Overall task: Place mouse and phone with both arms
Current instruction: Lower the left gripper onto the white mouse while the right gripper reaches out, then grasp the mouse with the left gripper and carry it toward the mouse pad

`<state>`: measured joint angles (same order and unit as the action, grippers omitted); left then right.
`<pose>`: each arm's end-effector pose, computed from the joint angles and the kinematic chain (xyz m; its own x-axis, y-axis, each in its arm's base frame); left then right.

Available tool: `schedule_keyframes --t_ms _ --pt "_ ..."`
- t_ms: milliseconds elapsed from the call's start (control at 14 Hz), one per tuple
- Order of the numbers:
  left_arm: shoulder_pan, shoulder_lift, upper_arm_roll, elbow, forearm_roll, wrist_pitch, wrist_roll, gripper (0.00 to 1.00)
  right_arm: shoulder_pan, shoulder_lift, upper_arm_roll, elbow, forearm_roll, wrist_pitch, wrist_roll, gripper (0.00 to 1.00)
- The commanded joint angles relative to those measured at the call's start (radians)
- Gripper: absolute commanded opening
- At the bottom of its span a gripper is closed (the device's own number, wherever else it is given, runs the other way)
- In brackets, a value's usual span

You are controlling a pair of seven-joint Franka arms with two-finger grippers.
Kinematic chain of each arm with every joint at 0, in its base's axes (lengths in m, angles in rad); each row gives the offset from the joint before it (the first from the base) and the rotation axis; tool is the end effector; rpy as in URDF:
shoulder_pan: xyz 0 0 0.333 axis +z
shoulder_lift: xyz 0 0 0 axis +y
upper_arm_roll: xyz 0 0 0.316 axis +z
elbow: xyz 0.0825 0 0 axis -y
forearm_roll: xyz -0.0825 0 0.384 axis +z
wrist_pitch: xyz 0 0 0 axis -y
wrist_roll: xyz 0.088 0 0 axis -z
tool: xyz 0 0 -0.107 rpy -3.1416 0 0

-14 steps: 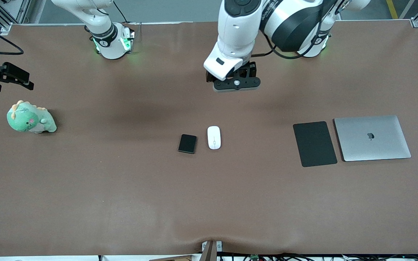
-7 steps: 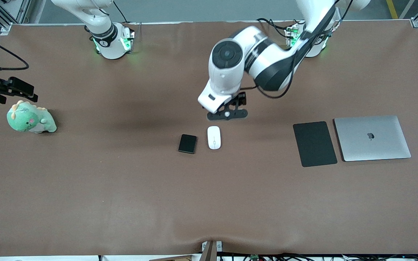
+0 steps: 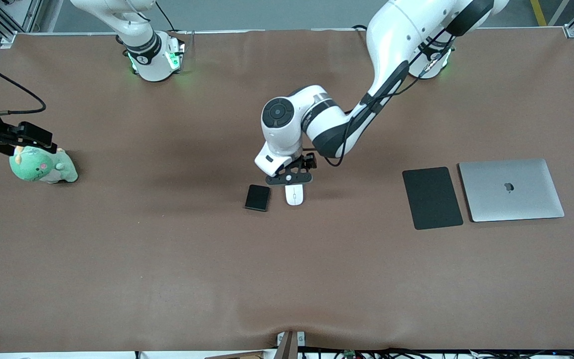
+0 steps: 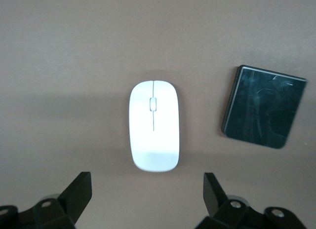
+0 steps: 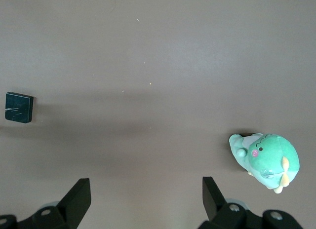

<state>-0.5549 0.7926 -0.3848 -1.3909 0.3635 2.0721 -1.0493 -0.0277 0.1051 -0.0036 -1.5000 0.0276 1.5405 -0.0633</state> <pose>0.4866 -0.5381 0.2547 0.9997 0.0235 0.0076 0.0239 -0.9978 -0.0625 0.5825 -0.0151 0.5955 0.9975 0.0329 -0.0627 0.0310 -0.9990 -0.0312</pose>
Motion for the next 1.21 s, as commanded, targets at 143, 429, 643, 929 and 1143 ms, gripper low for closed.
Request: schedule_keyframes --t_ms 143,429,643,929,1143 --pt "0.009 0.05 0.004 0.003 0.06 0.085 -0.017 1.0 0.008 0.042 0.005 0.02 0.014 0.01 0.016 1.0" --pt "0.009 0.092 0.035 0.003 0.06 0.155 -0.005 1.0 0.032 0.068 0.008 0.014 0.04 0.052 0.091 1.0" --pt "0.009 0.117 0.04 0.006 0.06 0.177 -0.002 1.0 0.069 0.099 0.008 0.011 0.058 0.075 0.192 1.0" --pt "0.007 0.141 0.04 0.009 0.057 0.194 -0.002 1.0 0.097 0.119 0.008 0.011 0.067 0.081 0.252 1.0" --pt "0.007 0.148 0.04 0.01 0.054 0.198 -0.021 0.58 0.107 0.125 0.008 0.007 0.074 0.081 0.263 1.0"
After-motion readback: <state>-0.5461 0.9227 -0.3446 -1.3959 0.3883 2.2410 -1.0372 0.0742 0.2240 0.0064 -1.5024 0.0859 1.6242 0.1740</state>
